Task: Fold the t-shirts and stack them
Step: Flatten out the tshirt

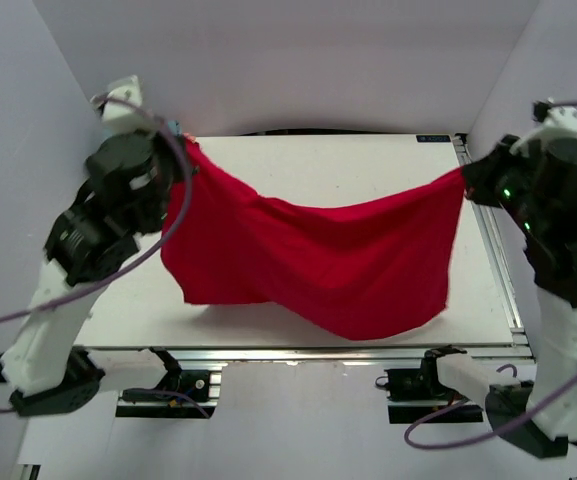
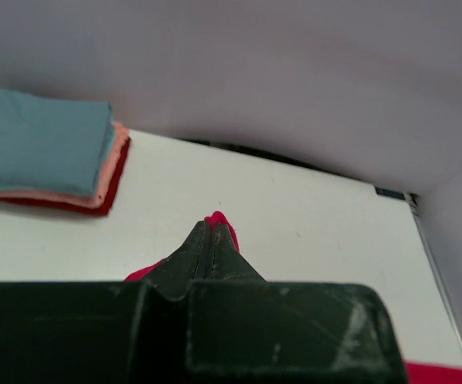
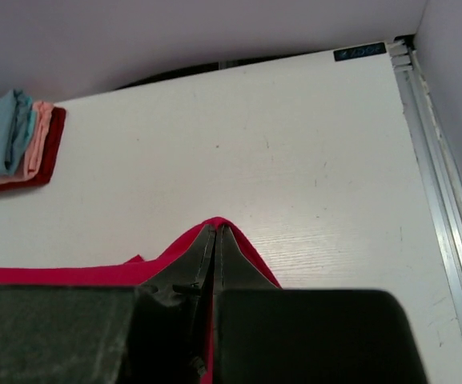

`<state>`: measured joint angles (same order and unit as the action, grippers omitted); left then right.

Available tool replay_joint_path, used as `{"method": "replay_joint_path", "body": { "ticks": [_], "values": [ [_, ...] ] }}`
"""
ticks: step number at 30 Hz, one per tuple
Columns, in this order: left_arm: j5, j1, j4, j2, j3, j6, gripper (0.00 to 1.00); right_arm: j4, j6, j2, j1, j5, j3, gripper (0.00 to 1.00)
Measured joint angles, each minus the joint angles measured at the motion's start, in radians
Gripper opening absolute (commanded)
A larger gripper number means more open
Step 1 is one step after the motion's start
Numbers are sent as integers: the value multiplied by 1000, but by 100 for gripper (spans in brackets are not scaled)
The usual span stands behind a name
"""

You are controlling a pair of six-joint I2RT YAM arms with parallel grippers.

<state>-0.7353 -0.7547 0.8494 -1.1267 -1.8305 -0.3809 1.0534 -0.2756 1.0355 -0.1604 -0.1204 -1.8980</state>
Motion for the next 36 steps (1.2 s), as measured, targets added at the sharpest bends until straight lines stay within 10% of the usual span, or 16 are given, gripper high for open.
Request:
{"method": "replay_joint_path", "body": {
  "ticks": [7,14,21,36],
  "values": [
    [-165,17,-102,-308,-105,108,0,-130,40,261,-5,58,24,0],
    [27,286,-220,-563,-56,127,0,-293,87,544,-37,52,57,0],
    [262,514,-235,-1120,-713,148,0,-350,147,1133,-39,45,-632,0],
    [435,513,-417,-714,-655,253,0,-559,264,742,-7,40,-509,0]
  ]
}}
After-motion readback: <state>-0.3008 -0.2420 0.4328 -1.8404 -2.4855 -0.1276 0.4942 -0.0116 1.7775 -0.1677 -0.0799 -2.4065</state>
